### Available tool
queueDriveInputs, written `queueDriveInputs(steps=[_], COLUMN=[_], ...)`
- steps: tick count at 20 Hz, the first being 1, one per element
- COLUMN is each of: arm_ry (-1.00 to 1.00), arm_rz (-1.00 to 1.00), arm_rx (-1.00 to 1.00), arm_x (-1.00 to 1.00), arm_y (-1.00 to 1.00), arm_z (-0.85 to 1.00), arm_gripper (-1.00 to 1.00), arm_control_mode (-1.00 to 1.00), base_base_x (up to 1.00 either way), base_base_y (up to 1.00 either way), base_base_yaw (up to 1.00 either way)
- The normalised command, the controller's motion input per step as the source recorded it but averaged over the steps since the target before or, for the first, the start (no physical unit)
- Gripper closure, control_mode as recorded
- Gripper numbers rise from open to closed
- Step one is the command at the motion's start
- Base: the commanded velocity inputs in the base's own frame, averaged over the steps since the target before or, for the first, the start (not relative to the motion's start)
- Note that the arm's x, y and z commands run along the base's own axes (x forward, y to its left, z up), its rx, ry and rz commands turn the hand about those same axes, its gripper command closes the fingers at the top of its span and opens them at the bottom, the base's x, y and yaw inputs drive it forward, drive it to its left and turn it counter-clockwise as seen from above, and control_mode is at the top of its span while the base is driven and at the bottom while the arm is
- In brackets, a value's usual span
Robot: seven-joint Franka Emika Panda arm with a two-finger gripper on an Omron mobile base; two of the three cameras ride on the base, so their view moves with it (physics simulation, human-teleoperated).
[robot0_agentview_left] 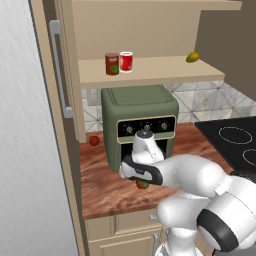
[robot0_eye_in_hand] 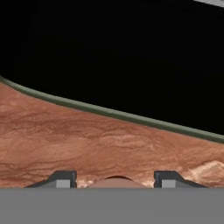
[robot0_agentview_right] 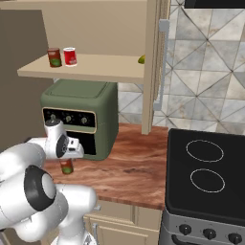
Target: Pick the cans from the counter and place them in their designated side in the cabinet.
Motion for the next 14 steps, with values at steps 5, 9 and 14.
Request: queueDriveInputs(steps=[5,9,14], arm_ry=[0.00,-0.10,-0.16], arm_rz=[0.00,0.00,0.00], arm_rx=[0.04,0.01,0.00], arm_x=[-0.02,-0.26,-0.38], arm_y=[-0.01,-0.02,-0.06], arm_z=[-0.06,0.16,0.38], arm_gripper=[1.00,1.00,1.00], arm_control_mode=[-1.00,-1.00,-1.00], base_base_x=[0.00,0.00,0.00], base_base_y=[0.00,0.00,0.00], base_base_yaw=[0.00,0.00,0.00])
